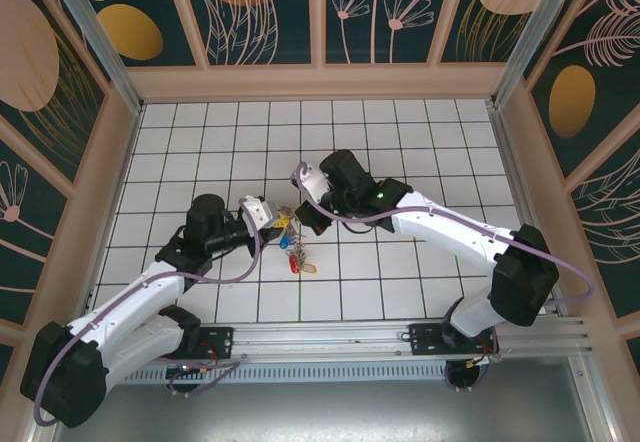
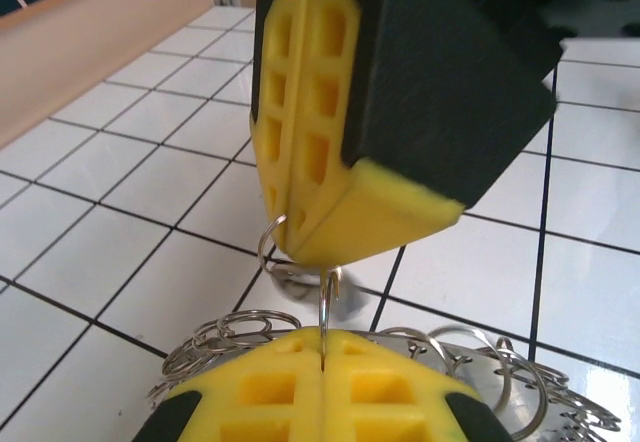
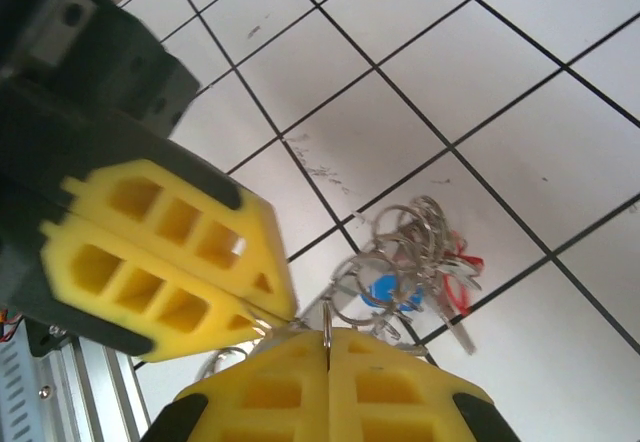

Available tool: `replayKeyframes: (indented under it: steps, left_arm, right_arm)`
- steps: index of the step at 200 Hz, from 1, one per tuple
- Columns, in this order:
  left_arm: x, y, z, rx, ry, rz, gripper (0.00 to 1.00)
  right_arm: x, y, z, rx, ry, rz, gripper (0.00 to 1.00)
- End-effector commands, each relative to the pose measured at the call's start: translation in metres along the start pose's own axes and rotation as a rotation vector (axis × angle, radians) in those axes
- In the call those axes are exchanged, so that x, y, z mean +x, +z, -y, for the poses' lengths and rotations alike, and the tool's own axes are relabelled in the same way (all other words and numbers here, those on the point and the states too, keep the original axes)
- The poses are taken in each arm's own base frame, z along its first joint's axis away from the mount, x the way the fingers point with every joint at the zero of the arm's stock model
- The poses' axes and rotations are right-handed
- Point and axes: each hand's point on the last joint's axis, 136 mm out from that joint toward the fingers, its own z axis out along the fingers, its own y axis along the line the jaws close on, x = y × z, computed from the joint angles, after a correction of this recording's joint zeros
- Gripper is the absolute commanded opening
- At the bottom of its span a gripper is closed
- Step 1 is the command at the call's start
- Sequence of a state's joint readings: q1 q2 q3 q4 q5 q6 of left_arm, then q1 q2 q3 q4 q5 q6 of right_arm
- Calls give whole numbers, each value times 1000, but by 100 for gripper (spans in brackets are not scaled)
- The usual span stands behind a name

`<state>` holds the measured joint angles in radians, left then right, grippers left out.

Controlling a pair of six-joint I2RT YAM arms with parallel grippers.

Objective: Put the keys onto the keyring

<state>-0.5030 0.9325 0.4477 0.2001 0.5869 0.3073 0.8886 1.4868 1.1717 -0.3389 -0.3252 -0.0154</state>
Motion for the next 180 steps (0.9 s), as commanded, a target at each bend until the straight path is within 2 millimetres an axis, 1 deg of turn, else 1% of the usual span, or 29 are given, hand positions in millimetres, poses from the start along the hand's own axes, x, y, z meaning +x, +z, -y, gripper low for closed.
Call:
replayKeyframes:
  steps: [1, 19, 31, 58, 79, 118, 130, 148, 165, 180]
  left_arm:
    - [-27, -5, -2, -12, 48, 101, 0]
    - [-27, -5, -2, -13, 48, 103, 0]
    - [-26, -5, -2, -12, 46, 101, 0]
    - [-25, -5, -3, -18, 43, 96, 0]
    - [-25, -5, -4, -26, 46, 97, 0]
    - [-19, -3, -10, -52, 27, 66, 0]
    - [-17, -2, -12, -64, 15, 56, 0]
    - [-17, -2, -12, -60, 15, 55, 0]
    - [-18, -1, -10, -50, 14, 61, 0]
    - [-19, -2, -9, -43, 16, 66, 0]
  right_arm:
    - [1, 0, 5, 20, 28, -2, 0]
    - [1, -1, 4, 12, 27, 2, 0]
    - [-2, -3, -1, -8, 15, 16, 0]
    - [-9, -13, -7, -23, -4, 60, 0]
    - [-10, -19, -10, -33, -20, 75, 0]
    - [-11, -35, -19, -45, -62, 112, 0]
    - [-9, -33, -25, -44, -87, 96, 0]
    - [-4, -24, -29, -46, -98, 53, 0]
    - [-3, -18, -30, -44, -97, 42, 0]
    - [-5, -14, -26, -25, -88, 42, 0]
